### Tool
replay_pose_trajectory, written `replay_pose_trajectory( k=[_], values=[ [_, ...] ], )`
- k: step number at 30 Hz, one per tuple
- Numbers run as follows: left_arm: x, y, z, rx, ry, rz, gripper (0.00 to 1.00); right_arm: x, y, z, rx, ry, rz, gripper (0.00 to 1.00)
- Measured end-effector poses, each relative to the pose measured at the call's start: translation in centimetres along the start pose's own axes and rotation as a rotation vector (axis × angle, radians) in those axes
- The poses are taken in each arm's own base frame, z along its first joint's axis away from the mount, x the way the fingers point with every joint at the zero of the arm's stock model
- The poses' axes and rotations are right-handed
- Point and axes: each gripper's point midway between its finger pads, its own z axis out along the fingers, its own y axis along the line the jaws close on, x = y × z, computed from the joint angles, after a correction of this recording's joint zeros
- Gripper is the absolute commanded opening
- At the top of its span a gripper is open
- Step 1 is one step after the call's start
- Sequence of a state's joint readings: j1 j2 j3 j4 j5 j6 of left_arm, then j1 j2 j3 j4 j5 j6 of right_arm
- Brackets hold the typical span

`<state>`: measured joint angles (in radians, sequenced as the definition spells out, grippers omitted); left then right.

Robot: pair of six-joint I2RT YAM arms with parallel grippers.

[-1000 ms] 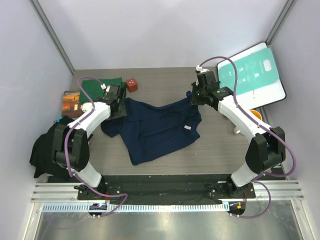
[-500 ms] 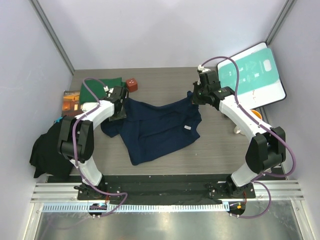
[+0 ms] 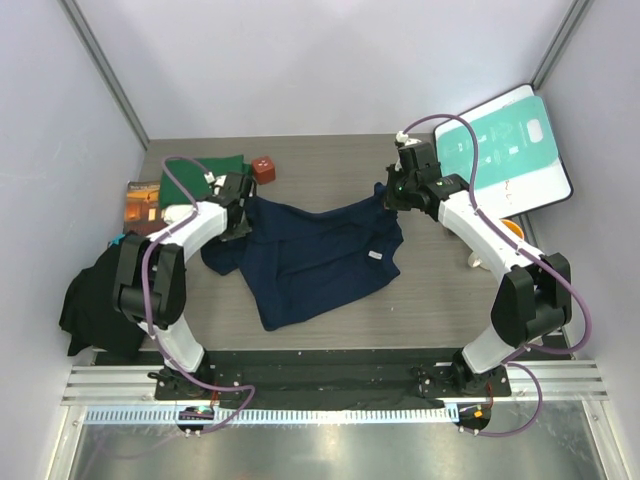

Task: Fold and stack the t-shirts

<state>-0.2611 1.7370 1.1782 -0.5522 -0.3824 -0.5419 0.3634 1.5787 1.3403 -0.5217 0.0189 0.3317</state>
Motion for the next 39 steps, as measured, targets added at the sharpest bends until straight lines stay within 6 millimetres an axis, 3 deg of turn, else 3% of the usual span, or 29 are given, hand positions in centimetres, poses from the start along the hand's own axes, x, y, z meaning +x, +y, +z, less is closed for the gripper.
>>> replay_pose_trajectory(
  k=[4,8,11,16,19,23,29,33,39],
  values=[
    [-0.7,0.0,-2.0,0.042,-0.021,-0.019,0.00,-0.1,0.0,-0.3,-0.002,-0.006,0.005,0.01],
    [-2.1,0.5,-6.4,0.113,-0.082,-0.065,0.00,-0.9,0.3,-2.4,-0.016,-0.040,0.016,0.01],
    [-3.6,1.6,-11.6,0.187,-0.177,-0.112,0.00,-2.4,0.8,-5.6,-0.040,-0.112,0.023,0.01],
    [-6.4,3.9,-21.3,0.309,-0.341,-0.178,0.00,-5.4,1.4,-12.8,-0.091,-0.294,0.047,0.01],
    [-7.4,5.1,-25.7,0.365,-0.409,-0.205,0.00,-6.3,1.5,-16.9,-0.118,-0.387,0.056,0.01],
    [-6.6,7.2,-30.8,0.429,-0.464,-0.240,0.00,-6.5,1.5,-21.9,-0.155,-0.480,0.059,0.01],
    [-5.2,10.4,-36.5,0.485,-0.540,-0.291,0.00,-6.7,1.7,-29.0,-0.210,-0.584,0.058,0.01],
    [-4.0,13.5,-40.2,0.491,-0.619,-0.340,0.00,-6.9,2.1,-33.7,-0.266,-0.660,0.064,0.01],
    [-1.8,16.6,-42.4,0.473,-0.662,-0.373,0.00,-6.2,3.5,-40.4,-0.403,-0.733,0.081,0.01]
  ],
)
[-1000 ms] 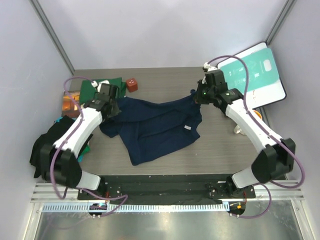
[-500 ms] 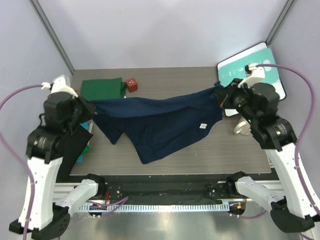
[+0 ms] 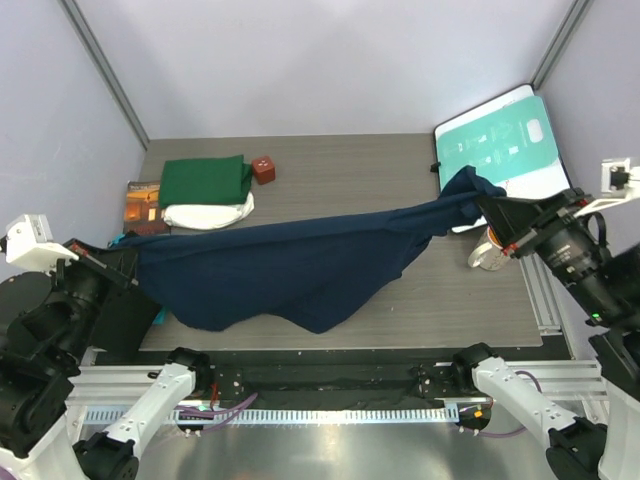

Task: Fold and stack the t-shirts

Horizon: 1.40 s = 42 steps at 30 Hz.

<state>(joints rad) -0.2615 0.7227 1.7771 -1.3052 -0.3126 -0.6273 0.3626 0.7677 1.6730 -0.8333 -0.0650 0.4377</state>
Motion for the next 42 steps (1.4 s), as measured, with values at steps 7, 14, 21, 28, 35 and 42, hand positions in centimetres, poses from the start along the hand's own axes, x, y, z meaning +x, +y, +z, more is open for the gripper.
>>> replay_pose_trajectory(
  k=[7,14,21,28,35,42],
  values=[
    [-0.4,0.0,-1.2,0.015,-0.010,-0.010,0.00,-2.7,2.8,-4.0,-0.086,-0.049,0.032,0.01],
    [-1.1,-1.8,-3.1,0.125,-0.010,-0.069,0.01,-6.1,5.5,-10.1,-0.185,-0.193,0.054,0.01],
    [-2.5,-2.5,-4.7,0.175,-0.053,-0.086,0.00,-7.1,6.7,-10.6,-0.239,-0.219,0.080,0.01],
    [0.5,-1.3,-0.1,0.066,0.032,-0.037,0.00,-7.8,7.0,-5.7,-0.253,-0.208,0.068,0.01],
    [8.8,1.6,11.6,-0.194,0.259,0.097,0.00,-1.2,1.0,9.5,-0.056,-0.002,0.033,0.01],
    [13.3,2.6,23.7,-0.386,0.390,0.214,0.00,16.4,-13.2,21.9,0.352,0.372,0.012,0.01]
  ],
)
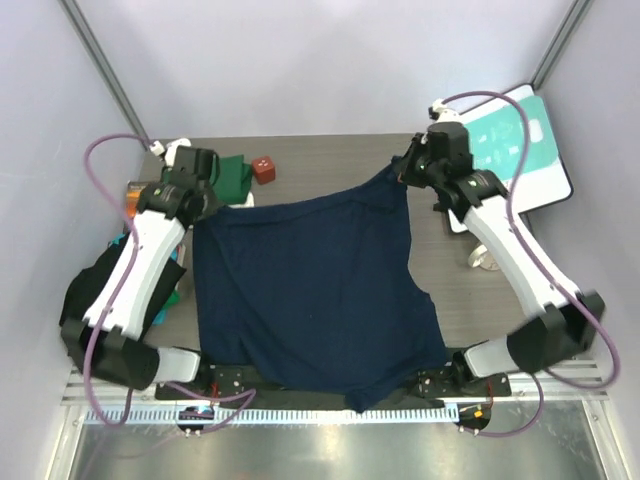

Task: Fold and stack the t-shirts

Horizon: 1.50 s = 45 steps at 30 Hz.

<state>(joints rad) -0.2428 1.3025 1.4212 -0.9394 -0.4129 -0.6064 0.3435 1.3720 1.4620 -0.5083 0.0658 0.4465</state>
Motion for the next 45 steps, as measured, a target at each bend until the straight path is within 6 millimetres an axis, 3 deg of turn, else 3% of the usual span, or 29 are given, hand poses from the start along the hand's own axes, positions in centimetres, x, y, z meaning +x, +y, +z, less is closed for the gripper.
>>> replay_pose_trajectory(
  k=[3,5,8,11,15,19,24,27,29,31,34,37,41,45],
  values=[
    [0.0,-0.3,3.5,-0.050,0.023,0.014,0.00,4.1,-3.4,4.2,0.120,0.112,-0.011,0.01],
    [-0.1,-0.6,5.6,-0.080,0.045,0.022,0.00,5.1,-4.7,5.8,0.163,0.139,-0.016,0.01],
    [-0.1,-1.7,9.1,-0.115,0.073,0.042,0.00,5.0,-5.7,6.9,0.192,0.134,-0.023,0.01],
    [1.1,-2.0,12.0,-0.148,0.112,0.074,0.00,4.1,-6.2,8.1,0.212,0.112,-0.027,0.01],
    [2.4,-1.8,14.0,-0.186,0.141,0.102,0.00,3.5,-6.9,10.7,0.232,0.097,-0.030,0.01],
    [2.9,-1.4,15.3,-0.228,0.151,0.123,0.00,4.8,-8.1,13.1,0.262,0.129,-0.034,0.01],
    [2.7,-1.3,15.1,-0.221,0.132,0.122,0.00,6.0,-9.5,13.1,0.292,0.144,-0.030,0.01],
    [2.4,-0.8,12.7,-0.179,0.102,0.106,0.00,6.2,-10.3,9.7,0.314,0.118,-0.026,0.01],
    [1.3,-0.6,10.0,-0.131,0.060,0.081,0.00,4.9,-10.0,6.4,0.312,0.061,-0.023,0.01],
    [-1.0,-0.8,6.2,-0.052,-0.018,0.033,0.00,1.5,-8.9,2.0,0.286,-0.062,-0.013,0.01],
    [-4.4,-0.9,-0.7,0.088,-0.148,-0.038,0.01,-4.7,-6.4,-6.6,0.207,-0.300,0.022,0.01],
    [-6.6,-1.0,-8.0,0.264,-0.262,-0.093,0.01,-8.6,-4.6,-15.1,0.124,-0.491,0.070,0.01],
    [-5.8,-0.1,-16.1,0.482,-0.342,-0.126,0.01,-9.3,-4.1,-23.6,0.042,-0.634,0.117,0.01],
    [-3.6,1.8,-21.6,0.591,-0.365,-0.125,0.00,-8.1,-3.7,-30.1,-0.045,-0.707,0.129,0.01]
  ],
)
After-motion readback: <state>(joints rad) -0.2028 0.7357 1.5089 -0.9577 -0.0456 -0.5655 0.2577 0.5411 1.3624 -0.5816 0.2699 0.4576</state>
